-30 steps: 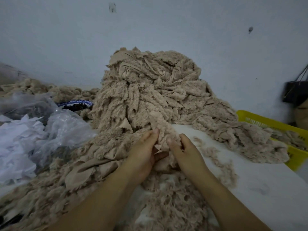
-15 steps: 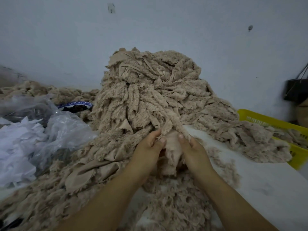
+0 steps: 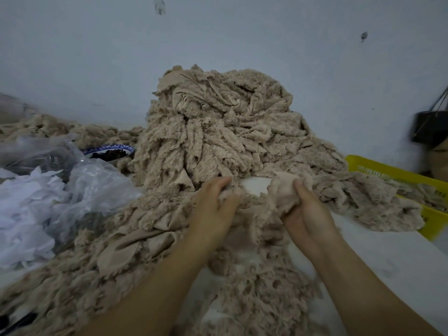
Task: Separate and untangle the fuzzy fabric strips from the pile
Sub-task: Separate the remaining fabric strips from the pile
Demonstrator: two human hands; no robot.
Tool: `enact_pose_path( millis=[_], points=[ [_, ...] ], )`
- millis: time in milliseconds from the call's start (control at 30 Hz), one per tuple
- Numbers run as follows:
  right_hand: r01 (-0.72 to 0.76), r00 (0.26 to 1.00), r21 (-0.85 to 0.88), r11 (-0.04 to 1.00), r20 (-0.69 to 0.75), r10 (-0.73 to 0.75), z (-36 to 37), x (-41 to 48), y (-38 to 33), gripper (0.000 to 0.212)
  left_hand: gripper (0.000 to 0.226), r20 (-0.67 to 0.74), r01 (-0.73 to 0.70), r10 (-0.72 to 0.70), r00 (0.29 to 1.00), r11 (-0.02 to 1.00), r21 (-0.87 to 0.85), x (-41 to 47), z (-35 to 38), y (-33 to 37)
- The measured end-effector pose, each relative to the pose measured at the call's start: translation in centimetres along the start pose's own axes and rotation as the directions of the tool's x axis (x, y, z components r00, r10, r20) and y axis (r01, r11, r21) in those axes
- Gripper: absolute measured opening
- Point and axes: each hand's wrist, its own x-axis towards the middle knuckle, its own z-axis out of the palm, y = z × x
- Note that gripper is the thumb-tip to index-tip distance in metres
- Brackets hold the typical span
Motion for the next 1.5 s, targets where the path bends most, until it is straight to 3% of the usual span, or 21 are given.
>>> enact_pose_path(
  millis=[100,167,233,300,367,433,533,600,633,700,800,867,933,1000,1100,1200,1267,1333,1367,1433,1500],
  points=[
    [-0.042,0.986,0.035,0.998,0.162,0.036,0.8,-0.3,0.2,0.044,0.070,0.196,-0.053,0.044,0.980,0.998,0.040,-0.7,1.0,0.5],
    [-0.053,0.978,0.049,0.997,0.202,0.042,0.9,-0.4,0.2,0.047,0.055,0.260,-0.150,0.079,0.962,0.952,0.266,-0.8,1.7,0.0],
    [-0.013,0.985,0.066,0.998,0.172,0.001,0.7,-0.2,0.2,0.044,0.027,0.192,-0.141,0.086,0.978,0.945,0.296,-0.6,1.4,-0.4],
    [0.038,0.997,0.040,0.998,0.062,-0.040,0.2,0.2,0.2,0.035,0.021,0.074,-0.007,0.002,0.997,0.998,0.065,-0.2,0.5,-0.5],
    [0.067,0.995,-0.039,0.997,-0.078,-0.069,-0.4,0.5,0.4,0.022,0.020,0.046,0.143,-0.136,0.990,0.965,-0.219,0.0,-0.4,-0.1],
    [0.084,0.978,-0.164,0.983,-0.177,-0.113,-0.7,0.7,0.7,0.013,0.016,0.101,0.263,-0.244,0.964,0.846,-0.464,0.0,-0.8,0.2],
    [0.109,0.949,-0.392,0.913,-0.232,-0.212,-0.8,0.5,1.0,0.009,0.032,0.228,0.394,-0.351,0.908,0.532,-0.750,0.3,-1.0,0.4],
    [0.159,0.931,-0.584,0.796,-0.179,-0.318,-0.5,0.1,1.2,0.004,0.036,0.297,0.430,-0.352,0.888,0.402,-0.809,0.5,-1.1,0.8],
    [0.210,0.917,-0.666,0.715,-0.119,-0.381,-0.3,-0.1,1.4,0.009,0.036,0.304,0.428,-0.337,0.891,0.397,-0.812,0.4,-1.1,0.8],
    [0.306,0.913,-0.755,0.580,0.059,-0.404,0.4,-0.8,1.9,0.020,0.033,0.281,0.422,-0.341,0.897,0.474,-0.773,0.1,-0.6,1.0],
    [0.361,0.932,-0.742,0.565,0.305,-0.196,1.6,-2.2,3.1,0.011,0.030,0.198,0.353,-0.297,0.934,0.696,-0.625,-0.3,0.2,1.0],
    [0.370,0.924,-0.756,0.540,0.358,-0.133,1.9,-2.3,3.9,0.017,0.028,0.226,0.322,-0.233,0.946,0.757,-0.568,-0.6,0.6,1.0],
    [0.366,0.930,-0.772,0.519,0.324,-0.174,1.9,-2.2,4.2,0.006,0.026,0.283,0.342,-0.218,0.934,0.772,-0.536,-0.9,0.8,1.3],
    [0.321,0.947,-0.785,0.530,0.250,-0.204,1.6,-2.0,4.1,0.010,0.028,0.262,0.327,-0.222,0.939,0.812,-0.483,-0.9,0.8,1.2],
    [0.217,0.976,-0.769,0.602,0.181,-0.121,0.8,-1.9,3.8,0.013,0.024,0.191,0.303,-0.244,0.951,0.862,-0.407,-0.8,0.6,0.8],
    [0.127,0.983,-0.742,0.658,0.182,0.016,0.4,-1.8,3.7,0.015,0.027,0.037,0.288,-0.299,0.954,0.866,-0.409,-0.3,-0.1,0.2],
    [0.100,0.995,-0.623,0.776,0.053,-0.086,0.4,-1.1,2.4,0.027,0.032,-0.073,0.221,-0.260,0.963,0.914,-0.340,0.0,-0.6,-0.1],
    [0.178,0.971,-0.228,0.957,-0.120,-0.209,-0.4,-0.2,0.3,0.028,0.034,-0.165,0.136,-0.170,0.971,0.971,-0.199,0.5,-1.2,-0.9],
    [0.215,0.965,-0.054,0.975,-0.142,-0.221,-0.7,0.1,-0.5,0.028,0.035,-0.202,0.104,-0.123,0.972,0.989,-0.101,0.7,-1.5,-1.3],
    [0.142,0.981,-0.080,0.987,-0.124,-0.151,-1.2,0.1,-0.4,0.049,0.029,-0.233,0.087,-0.057,0.971,0.989,0.120,1.3,-2.1,-2.3],
    [0.067,0.987,-0.293,0.954,-0.118,-0.106,-1.3,0.3,1.2,0.043,0.034,-0.204,0.131,-0.056,0.977,0.918,0.374,1.5,-2.7,-3.2]
  ],
)
